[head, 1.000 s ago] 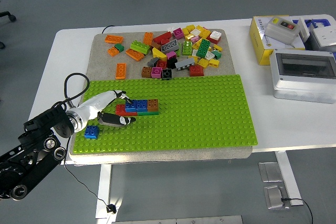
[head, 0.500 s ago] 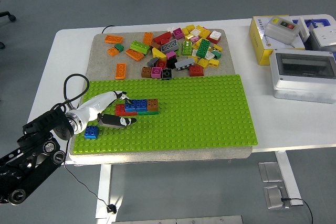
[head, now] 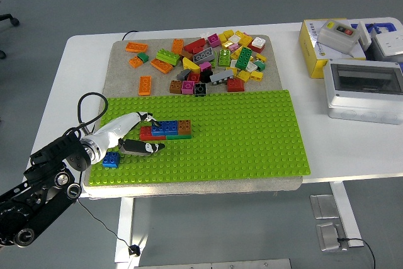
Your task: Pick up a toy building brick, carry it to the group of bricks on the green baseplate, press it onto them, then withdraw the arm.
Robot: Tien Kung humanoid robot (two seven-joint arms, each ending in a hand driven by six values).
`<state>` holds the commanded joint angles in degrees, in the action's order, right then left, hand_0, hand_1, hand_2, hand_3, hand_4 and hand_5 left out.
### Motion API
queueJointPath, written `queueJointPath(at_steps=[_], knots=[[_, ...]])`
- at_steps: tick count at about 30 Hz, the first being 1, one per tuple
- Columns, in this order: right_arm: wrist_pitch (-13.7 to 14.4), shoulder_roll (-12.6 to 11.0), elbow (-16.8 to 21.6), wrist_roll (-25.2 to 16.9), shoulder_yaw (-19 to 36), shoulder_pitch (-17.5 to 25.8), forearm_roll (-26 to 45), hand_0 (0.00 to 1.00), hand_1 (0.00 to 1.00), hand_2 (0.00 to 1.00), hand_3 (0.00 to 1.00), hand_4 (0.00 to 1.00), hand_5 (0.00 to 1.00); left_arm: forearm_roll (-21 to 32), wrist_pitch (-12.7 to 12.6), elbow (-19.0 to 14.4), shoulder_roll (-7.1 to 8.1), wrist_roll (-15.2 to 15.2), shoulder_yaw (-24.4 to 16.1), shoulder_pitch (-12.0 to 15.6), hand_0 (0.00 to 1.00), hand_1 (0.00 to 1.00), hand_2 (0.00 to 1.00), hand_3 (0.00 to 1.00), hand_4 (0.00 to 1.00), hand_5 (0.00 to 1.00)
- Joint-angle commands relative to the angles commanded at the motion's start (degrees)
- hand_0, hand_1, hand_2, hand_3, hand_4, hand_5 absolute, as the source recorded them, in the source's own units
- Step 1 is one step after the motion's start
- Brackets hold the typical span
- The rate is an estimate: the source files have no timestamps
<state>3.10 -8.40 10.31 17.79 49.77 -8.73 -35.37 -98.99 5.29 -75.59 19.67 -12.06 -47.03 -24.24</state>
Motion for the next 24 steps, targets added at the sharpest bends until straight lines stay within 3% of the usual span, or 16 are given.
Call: queueJointPath(at_steps=[10,24], knots=[[-0.08,-0.10,0.00,0.03,-0.10,0.11,-0.04,0.708,0.641,0.593,0.787,0.640,0.998,0.27,-0.24,-0.25,0.15,0.21,-0.47,-0.07,0.998,0.964,0.959,0.695,0.826,0.453],[-0.24,-0.44,0.00,0.09,-0.04,0.17,-0.46,0.707,0.640,0.593,0.787,0.640,0.998,2.01,0.21,-3.85,1.07,0.63,-4.44,-0.31,0.998,0.960,0.952,0.690,0.811,0.453]])
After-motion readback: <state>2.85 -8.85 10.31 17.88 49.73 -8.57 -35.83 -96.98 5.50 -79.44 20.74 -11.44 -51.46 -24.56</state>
